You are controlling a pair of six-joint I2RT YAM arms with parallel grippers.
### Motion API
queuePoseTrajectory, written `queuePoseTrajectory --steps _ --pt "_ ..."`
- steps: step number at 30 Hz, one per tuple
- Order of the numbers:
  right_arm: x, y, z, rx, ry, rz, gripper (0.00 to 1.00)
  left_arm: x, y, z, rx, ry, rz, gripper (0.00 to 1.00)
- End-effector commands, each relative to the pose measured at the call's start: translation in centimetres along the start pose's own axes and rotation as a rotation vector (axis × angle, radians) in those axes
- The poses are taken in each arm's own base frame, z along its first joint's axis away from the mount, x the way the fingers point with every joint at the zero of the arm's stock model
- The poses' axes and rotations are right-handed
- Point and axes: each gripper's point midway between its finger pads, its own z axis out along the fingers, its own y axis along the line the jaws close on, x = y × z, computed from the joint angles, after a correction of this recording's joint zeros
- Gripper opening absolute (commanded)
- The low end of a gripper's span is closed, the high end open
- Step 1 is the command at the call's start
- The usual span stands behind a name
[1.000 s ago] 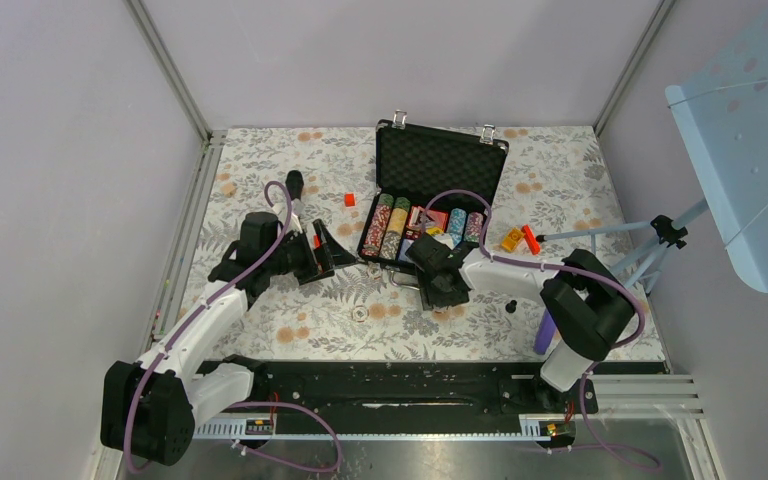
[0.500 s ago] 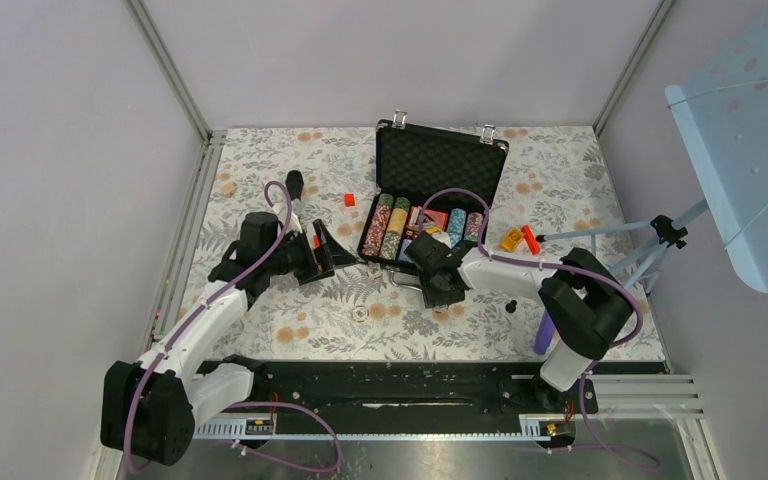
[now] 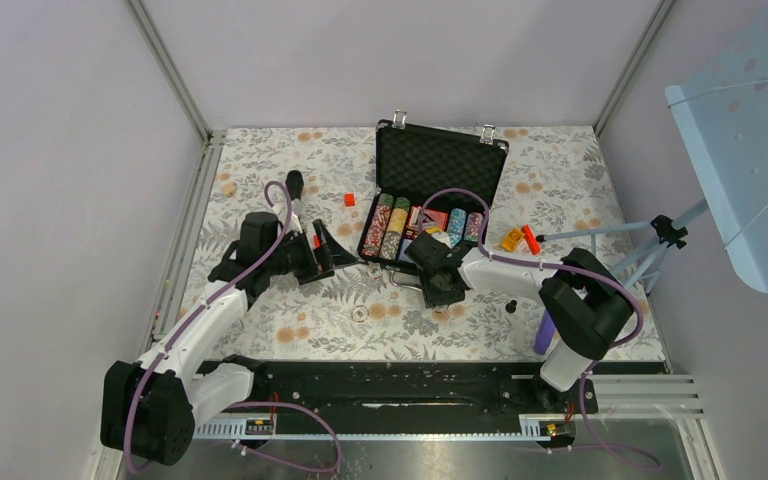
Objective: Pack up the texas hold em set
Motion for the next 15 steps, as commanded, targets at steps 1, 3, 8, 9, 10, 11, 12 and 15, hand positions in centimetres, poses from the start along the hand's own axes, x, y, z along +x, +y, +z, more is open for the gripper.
queuePoseTrajectory --steps 1,3,8,9,10,11,12,15 --pt "0.4 -0.7 -0.3 0.02 0.026 -0.009 0.44 -1.2 -1.2 -0.2 0.032 -0.026 0.035 0.95" --pt "0.1 -0.6 -0.7 0.015 0.018 -0.006 0.44 -1.2 -1.1 -0.2 0.032 -0.025 0.034 0.95" --pt "-0.5 -0.5 -1.7 0.004 -0.004 -0.006 0.45 -1.2 -1.1 -0.1 0.031 -0.021 0.032 0.95" --pt "-0.6 -0.5 -1.9 0.002 -0.008 -0.005 0.45 -1.1 -1.1 -0.1 0.031 -0.021 0.032 0.95" --pt "-0.7 -0.5 -2.1 0.002 -0.009 -0.006 0.45 -1.1 -1.1 -0.1 0.031 -0.02 0.032 0.95" --pt "-0.8 -0.5 -2.3 -0.001 -0.014 -0.006 0.45 -1.2 -1.1 -0.1 0.032 -0.021 0.032 0.95" --pt "-1.0 -0.4 -2.5 -0.004 -0.018 -0.005 0.45 -1.1 -1.1 -0.1 0.031 -0.021 0.033 0.95" --pt "-1.4 -0.3 -3.2 -0.009 -0.029 -0.006 0.45 -1.2 -1.1 -0.1 0.031 -0.022 0.034 0.95"
